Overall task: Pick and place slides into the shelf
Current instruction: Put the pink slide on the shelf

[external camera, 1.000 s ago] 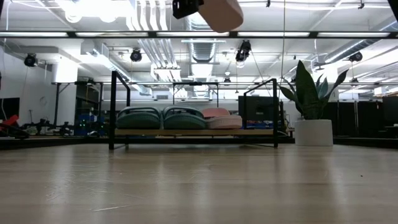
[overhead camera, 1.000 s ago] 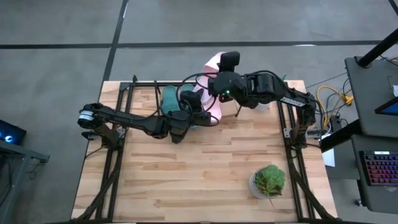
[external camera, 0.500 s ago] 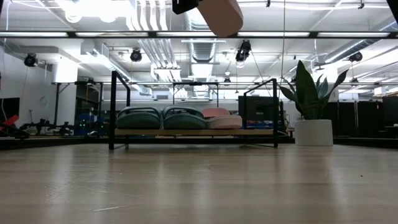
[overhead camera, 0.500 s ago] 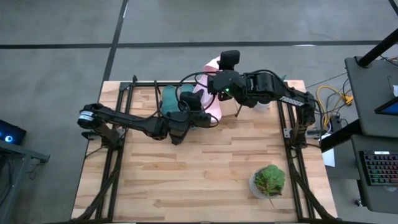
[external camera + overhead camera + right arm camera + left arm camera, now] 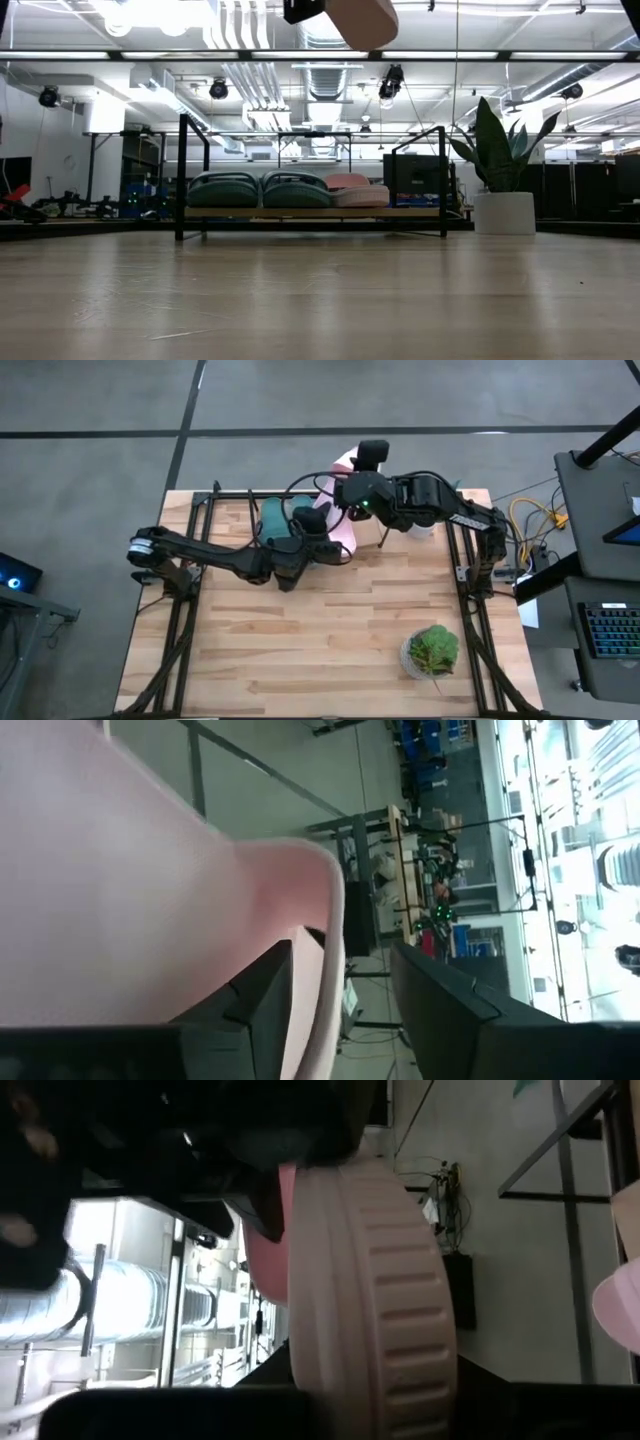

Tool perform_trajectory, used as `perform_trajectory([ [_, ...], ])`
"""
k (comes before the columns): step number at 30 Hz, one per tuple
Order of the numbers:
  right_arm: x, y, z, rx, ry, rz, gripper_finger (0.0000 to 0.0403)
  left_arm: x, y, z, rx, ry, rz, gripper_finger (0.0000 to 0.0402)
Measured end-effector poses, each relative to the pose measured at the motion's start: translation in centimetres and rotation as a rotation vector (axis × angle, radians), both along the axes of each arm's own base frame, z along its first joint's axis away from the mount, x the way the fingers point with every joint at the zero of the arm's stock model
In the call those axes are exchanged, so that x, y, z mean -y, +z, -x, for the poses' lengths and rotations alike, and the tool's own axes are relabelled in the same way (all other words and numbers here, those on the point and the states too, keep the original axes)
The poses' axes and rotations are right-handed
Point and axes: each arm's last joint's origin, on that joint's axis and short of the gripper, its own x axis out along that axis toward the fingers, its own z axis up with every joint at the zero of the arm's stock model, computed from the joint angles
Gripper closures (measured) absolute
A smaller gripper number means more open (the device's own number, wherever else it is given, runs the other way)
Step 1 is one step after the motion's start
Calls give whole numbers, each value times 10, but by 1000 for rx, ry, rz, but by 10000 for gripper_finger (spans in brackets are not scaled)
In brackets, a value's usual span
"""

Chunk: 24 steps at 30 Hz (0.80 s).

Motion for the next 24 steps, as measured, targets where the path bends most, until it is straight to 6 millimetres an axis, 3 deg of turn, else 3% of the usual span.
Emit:
perform_trajectory([
  [9, 5, -3, 5, -54, -17, -6, 254, 2, -9, -14, -31, -14, -52, 362],
  [12, 7, -5, 7, -46, -37, -23, 288, 2, -8, -14, -31, -20, -55, 362],
  [16, 11, -6, 9, -60, -50, -32, 376, 2, -7, -13, -27, -30, -57, 362],
  [21, 12, -5, 9, -84, -40, -13, 392, 2, -4, -13, -2, -35, -48, 361],
  [24, 12, -3, 8, -81, -33, -1, 393, 2, -2, -13, 21, -37, -38, 329],
])
